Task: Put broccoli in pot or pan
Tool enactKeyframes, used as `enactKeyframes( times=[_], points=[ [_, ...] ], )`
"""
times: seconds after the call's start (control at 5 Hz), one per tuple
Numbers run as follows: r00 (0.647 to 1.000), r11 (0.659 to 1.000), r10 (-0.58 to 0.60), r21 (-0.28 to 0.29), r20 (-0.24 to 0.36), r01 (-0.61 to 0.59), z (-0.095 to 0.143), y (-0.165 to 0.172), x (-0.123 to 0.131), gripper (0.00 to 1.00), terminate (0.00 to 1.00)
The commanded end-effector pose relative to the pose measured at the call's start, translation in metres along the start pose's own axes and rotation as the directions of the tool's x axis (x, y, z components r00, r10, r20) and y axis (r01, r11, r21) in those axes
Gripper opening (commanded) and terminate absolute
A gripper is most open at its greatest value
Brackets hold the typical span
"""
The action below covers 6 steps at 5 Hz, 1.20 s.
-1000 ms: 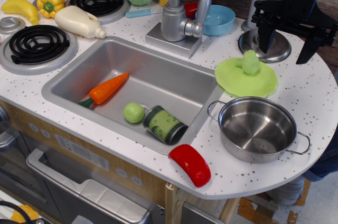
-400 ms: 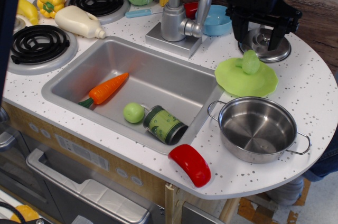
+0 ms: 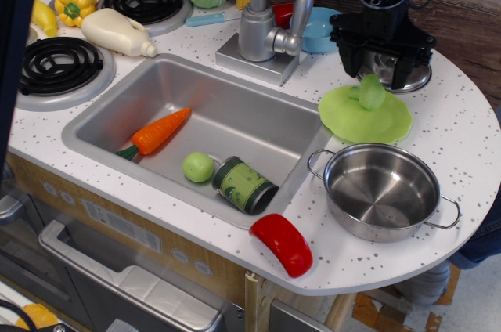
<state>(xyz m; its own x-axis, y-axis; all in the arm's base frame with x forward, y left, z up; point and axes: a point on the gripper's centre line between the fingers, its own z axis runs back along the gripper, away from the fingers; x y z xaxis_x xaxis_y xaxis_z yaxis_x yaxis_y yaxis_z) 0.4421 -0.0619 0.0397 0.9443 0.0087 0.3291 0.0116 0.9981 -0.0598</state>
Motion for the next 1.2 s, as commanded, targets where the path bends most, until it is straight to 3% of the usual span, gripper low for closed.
enactKeyframes(
  times=[0.0, 0.2, 0.4, 0.6, 1.0],
  points=[
    [0.997, 0.999, -0.035, -0.019, 0.064, 0.037, 0.001, 0.007, 0.007, 1.00, 0.00],
    [0.996, 0.998, -0.040, -0.037, 0.081, 0.043, -0.006, 0.008, 0.003, 1.00, 0.00],
    [0.995, 0.999, -0.028, -0.044, 0.091, 0.032, -0.011, 0.006, 0.000, 0.00, 0.00],
    [0.994, 0.999, -0.028, -0.030, 0.103, 0.031, -0.010, 0.002, -0.002, 0.00, 0.00],
    [0.998, 0.998, -0.044, 0.054, 0.042, 0.042, 0.032, -0.010, 0.010, 0.00, 0.00]
  ],
)
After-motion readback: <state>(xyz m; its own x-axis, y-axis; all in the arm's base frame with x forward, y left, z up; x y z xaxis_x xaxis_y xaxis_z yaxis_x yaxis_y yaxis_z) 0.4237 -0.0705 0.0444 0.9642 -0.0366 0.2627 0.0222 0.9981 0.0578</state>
